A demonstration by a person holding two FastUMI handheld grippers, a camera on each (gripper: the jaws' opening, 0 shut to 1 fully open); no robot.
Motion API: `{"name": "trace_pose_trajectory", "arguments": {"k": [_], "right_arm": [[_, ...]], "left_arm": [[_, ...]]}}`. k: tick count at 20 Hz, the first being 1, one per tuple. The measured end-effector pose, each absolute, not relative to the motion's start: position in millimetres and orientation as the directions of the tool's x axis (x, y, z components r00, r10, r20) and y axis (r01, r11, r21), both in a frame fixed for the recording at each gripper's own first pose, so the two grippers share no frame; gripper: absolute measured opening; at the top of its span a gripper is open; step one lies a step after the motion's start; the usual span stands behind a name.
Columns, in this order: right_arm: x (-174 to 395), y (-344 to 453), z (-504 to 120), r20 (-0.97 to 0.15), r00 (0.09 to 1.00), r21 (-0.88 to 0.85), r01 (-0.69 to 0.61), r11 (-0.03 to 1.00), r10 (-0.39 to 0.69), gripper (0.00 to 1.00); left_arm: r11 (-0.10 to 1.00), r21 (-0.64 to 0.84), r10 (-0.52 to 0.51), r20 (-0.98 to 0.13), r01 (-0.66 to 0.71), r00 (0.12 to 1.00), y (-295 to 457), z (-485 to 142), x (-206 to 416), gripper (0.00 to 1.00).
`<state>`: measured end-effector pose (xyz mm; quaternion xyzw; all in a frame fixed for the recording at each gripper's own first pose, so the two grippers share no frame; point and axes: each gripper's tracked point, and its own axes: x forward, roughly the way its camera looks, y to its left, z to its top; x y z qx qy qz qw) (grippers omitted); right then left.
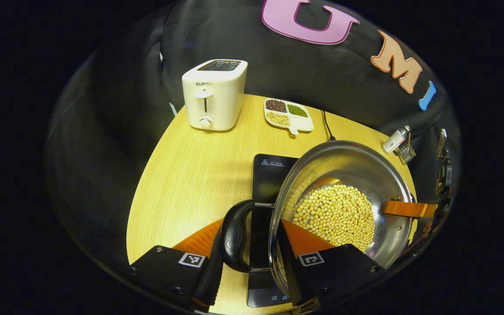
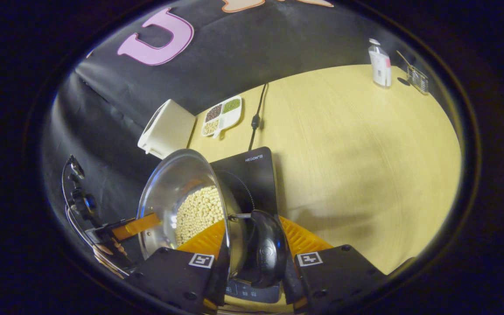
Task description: First push the handle of the pot to place it horizontally, then grasp the pot with both hands and set it on the induction cooktop.
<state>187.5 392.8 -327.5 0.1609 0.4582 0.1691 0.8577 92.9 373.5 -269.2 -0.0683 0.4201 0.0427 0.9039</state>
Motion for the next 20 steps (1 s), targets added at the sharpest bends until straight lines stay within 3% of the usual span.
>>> {"name": "trace_pose_trajectory", "arguments": {"k": [2, 3, 4, 16, 18, 20], "right_arm": [[192.1, 394.8, -333.7, -0.730, 0.530, 0.424, -0.145, 0.894, 0.432, 0.48], [194.7, 395.5, -337.1, -0.730, 0.534, 0.417, -0.145, 0.897, 0.426, 0.54], [196.1, 393.9, -340.4, -0.735, 0.534, 0.409, -0.144, 0.901, 0.419, 0.48], [200.4, 392.1, -347.5, -0.723, 0.558, 0.389, -0.160, 0.907, 0.408, 0.53], [193.4, 391.6, -343.9, -0.721, 0.557, 0.373, -0.188, 0.909, 0.412, 0.71], [194.6, 393.7, -334.7, -0.686, 0.584, 0.382, -0.218, 0.898, 0.434, 0.89]], "left_arm": [[0.986, -0.088, 0.025, -0.770, -0.145, 0.638, 375.3, -273.9, 95.0, 0.63], [0.984, -0.092, 0.026, -0.770, -0.152, 0.637, 375.4, -276.6, 96.6, 0.64], [0.983, -0.096, 0.026, -0.775, -0.159, 0.631, 375.1, -279.0, 96.6, 0.63], [0.982, -0.063, 0.071, -0.758, -0.180, 0.648, 375.7, -277.0, 95.7, 0.68], [0.980, -0.051, 0.089, -0.748, -0.191, 0.658, 375.6, -273.4, 97.1, 0.71], [0.979, -0.023, 0.128, -0.712, -0.205, 0.690, 382.0, -266.7, 97.6, 0.88]]}}
